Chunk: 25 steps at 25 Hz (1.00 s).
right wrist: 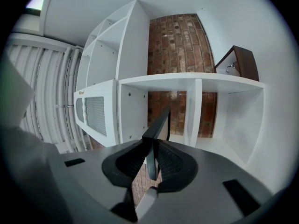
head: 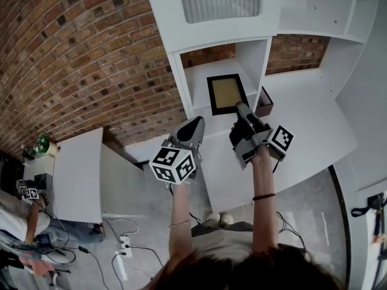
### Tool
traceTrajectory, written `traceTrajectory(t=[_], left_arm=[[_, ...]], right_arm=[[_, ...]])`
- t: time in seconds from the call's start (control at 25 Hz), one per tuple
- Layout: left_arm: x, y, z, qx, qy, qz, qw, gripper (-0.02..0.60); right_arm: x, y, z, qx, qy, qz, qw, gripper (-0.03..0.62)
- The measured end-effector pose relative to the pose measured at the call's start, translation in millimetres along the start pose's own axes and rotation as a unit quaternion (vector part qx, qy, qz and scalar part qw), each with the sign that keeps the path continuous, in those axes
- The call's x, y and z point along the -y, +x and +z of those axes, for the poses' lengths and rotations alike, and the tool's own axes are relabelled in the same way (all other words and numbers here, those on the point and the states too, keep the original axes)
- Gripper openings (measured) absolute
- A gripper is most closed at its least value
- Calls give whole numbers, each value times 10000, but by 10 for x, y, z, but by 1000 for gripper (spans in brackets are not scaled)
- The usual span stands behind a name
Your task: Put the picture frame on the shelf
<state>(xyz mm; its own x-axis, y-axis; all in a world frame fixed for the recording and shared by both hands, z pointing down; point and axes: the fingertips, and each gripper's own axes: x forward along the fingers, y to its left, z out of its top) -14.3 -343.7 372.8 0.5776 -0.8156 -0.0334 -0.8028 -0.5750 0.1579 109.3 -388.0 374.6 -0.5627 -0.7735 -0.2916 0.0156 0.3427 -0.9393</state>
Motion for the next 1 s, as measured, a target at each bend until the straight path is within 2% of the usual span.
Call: traceTrajectory(t=[0.24,1.0], left_arm=[[-39,125,-70,-87,-3,-90,9999,11],[-161,527,-159,-255,9,-193,9995,11]], right_arm=[[92,171,109,105,-36,-20,9999,74],[354,472,269,-36,-54,-273,9996,74]])
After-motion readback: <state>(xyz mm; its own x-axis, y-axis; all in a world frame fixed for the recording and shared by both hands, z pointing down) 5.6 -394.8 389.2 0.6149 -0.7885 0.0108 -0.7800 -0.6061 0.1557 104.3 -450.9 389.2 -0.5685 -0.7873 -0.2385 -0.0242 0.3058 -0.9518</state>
